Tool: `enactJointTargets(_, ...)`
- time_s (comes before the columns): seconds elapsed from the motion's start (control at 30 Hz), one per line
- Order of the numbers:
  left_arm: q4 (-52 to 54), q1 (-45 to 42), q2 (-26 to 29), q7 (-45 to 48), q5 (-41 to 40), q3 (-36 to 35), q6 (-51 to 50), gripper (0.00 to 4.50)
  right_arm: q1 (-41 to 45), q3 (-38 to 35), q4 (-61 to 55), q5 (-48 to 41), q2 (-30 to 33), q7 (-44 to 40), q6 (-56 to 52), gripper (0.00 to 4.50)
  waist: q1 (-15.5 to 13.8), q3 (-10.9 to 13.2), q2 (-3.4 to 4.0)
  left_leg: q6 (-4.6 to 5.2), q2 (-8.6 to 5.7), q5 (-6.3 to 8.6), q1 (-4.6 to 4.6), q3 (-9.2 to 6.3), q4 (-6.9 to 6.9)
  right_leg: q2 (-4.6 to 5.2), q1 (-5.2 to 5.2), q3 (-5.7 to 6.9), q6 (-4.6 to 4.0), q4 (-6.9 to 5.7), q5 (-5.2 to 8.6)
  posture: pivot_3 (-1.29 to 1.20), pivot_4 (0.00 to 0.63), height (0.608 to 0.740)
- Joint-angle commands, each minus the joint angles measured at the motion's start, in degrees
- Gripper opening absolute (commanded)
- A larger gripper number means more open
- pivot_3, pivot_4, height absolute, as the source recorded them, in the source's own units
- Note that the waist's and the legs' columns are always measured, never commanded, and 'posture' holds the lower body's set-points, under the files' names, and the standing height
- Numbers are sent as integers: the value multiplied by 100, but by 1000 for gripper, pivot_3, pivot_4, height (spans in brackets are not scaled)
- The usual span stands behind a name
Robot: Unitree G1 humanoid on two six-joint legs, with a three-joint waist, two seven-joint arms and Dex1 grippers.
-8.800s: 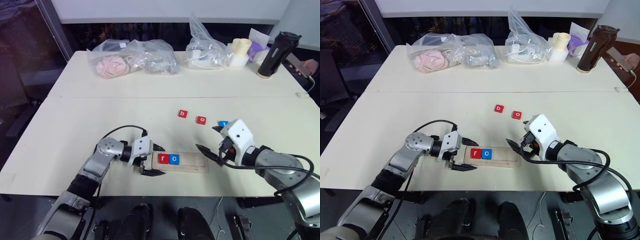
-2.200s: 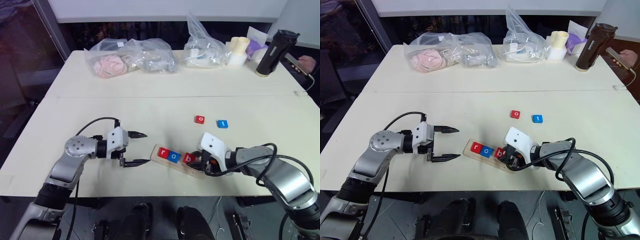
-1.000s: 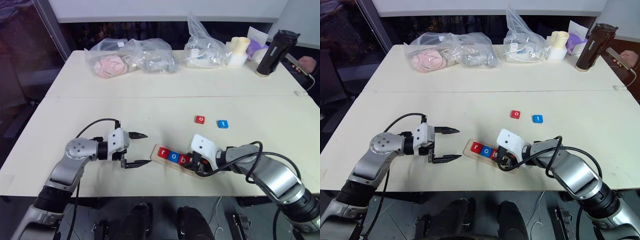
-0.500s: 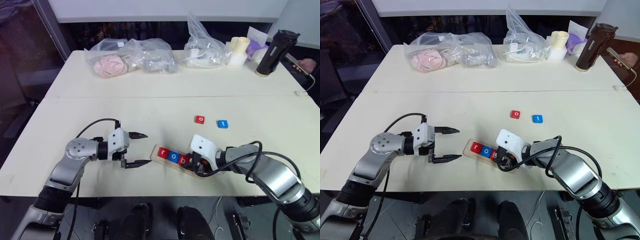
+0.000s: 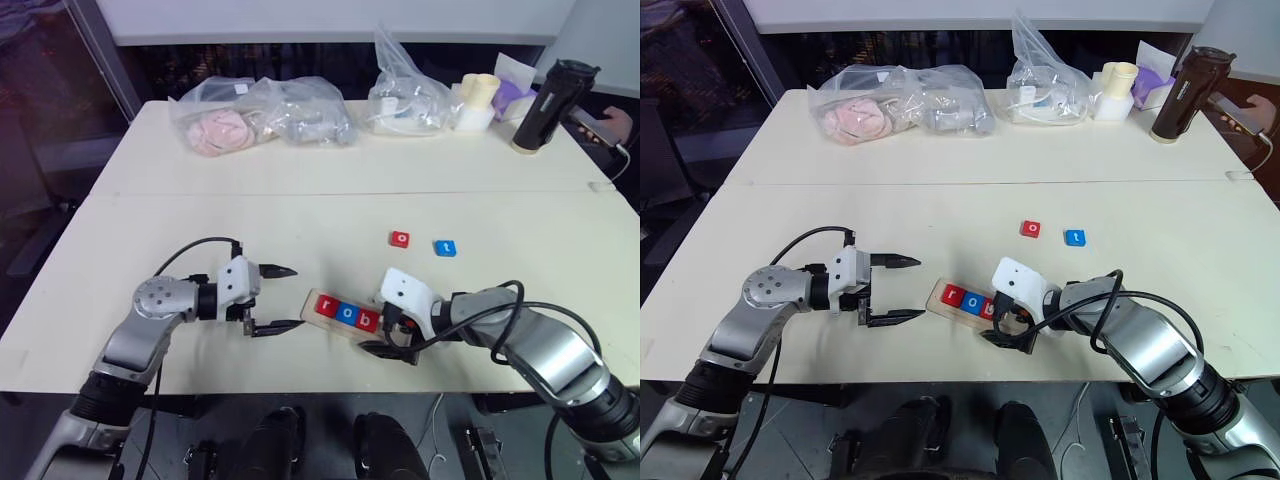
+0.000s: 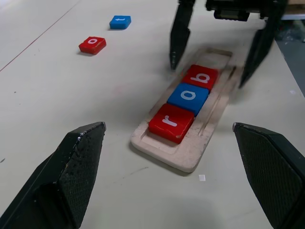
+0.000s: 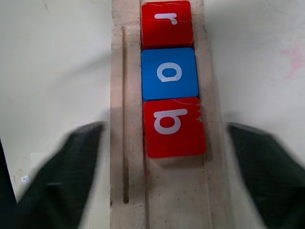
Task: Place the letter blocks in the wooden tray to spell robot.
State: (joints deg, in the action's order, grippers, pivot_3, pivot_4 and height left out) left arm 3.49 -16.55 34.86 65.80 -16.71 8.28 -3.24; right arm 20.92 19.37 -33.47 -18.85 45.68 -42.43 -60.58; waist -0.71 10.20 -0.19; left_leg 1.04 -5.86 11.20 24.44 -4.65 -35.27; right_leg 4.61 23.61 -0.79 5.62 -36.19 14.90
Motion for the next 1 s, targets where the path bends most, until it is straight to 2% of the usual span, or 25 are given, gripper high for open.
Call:
enactJointTargets(0.03, 132, -79, -3, -12, -8, -19, 23, 4500, 130, -116, -192, -37, -15, 27, 0, 4435, 0, 0, 0, 0, 0, 0, 0, 0, 0, 0, 0, 0, 0, 0, 0, 0, 150, 738)
enactJointTargets(0.17, 136, -83, 3, -5, -8, -19, 19, 4500, 140, -486, -331, -155, 77, 72, -172, 4435, 0, 0, 0, 0, 0, 0, 0, 0, 0, 0, 0, 0, 0, 0, 0, 0, 150, 738)
enactJointTargets(0.47, 89, -103, -39, 16, 6, 7, 72, 4500, -608, -1142, -659, 120, 808, 403, -143, 4435, -5, 0, 0, 0, 0, 0, 1, 1, 0, 1, -1, 0, -2, 2, 1, 0, 150, 738)
enactJointTargets(0.7, 1, -189, -141, 43, 57, 64, 115, 4500, -1026, -1129, -386, 438, 927, 640, 220, 4435, 2, -1, 1, 0, 1, 0, 0, 1, 0, 1, -2, 0, -7, 1, 4, 0, 150, 738)
enactJointTargets(1.0, -2, -187, -123, 32, 61, 30, 114, 4500, -865, -928, 81, 723, 825, 729, 549, 4435, 1, -2, 0, 1, 0, -1, -2, 1, -7, 0, -8, 0, -5, 1, 3, 0, 150, 738)
